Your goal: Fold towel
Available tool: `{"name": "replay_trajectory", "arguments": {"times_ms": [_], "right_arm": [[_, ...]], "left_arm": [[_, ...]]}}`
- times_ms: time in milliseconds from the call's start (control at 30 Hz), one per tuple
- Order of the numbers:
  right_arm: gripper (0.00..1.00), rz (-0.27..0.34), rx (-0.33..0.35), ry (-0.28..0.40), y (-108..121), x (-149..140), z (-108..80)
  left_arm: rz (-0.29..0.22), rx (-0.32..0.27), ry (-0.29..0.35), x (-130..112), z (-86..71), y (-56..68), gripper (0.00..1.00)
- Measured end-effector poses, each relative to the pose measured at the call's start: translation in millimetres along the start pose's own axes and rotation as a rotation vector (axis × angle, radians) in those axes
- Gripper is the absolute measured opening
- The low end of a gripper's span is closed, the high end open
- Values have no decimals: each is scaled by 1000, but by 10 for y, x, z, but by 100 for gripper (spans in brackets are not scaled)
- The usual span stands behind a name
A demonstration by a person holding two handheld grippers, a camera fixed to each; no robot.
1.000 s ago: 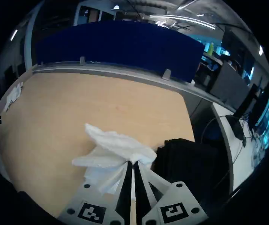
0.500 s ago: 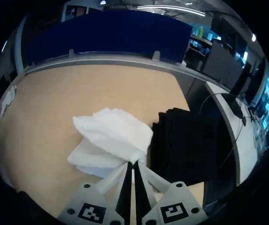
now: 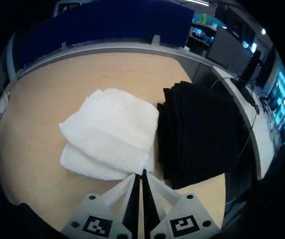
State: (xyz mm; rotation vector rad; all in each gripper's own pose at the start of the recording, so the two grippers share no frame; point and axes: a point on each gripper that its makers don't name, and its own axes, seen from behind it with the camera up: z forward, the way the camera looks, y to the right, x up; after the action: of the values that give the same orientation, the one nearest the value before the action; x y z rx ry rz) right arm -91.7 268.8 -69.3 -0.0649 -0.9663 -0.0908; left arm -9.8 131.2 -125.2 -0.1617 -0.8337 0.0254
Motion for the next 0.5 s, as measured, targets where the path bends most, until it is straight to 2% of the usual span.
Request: {"name": "replay_trajectory", "arguments": {"times_ms": [200,500], "right_arm": [[5,14,-23,-19,3,-99,35],[8,18,-38,2,27,-95,-7]], "left_arm": [[10,2,0,-12,-17,2,94],[9,-6,2,3,-24,19,94]]}}
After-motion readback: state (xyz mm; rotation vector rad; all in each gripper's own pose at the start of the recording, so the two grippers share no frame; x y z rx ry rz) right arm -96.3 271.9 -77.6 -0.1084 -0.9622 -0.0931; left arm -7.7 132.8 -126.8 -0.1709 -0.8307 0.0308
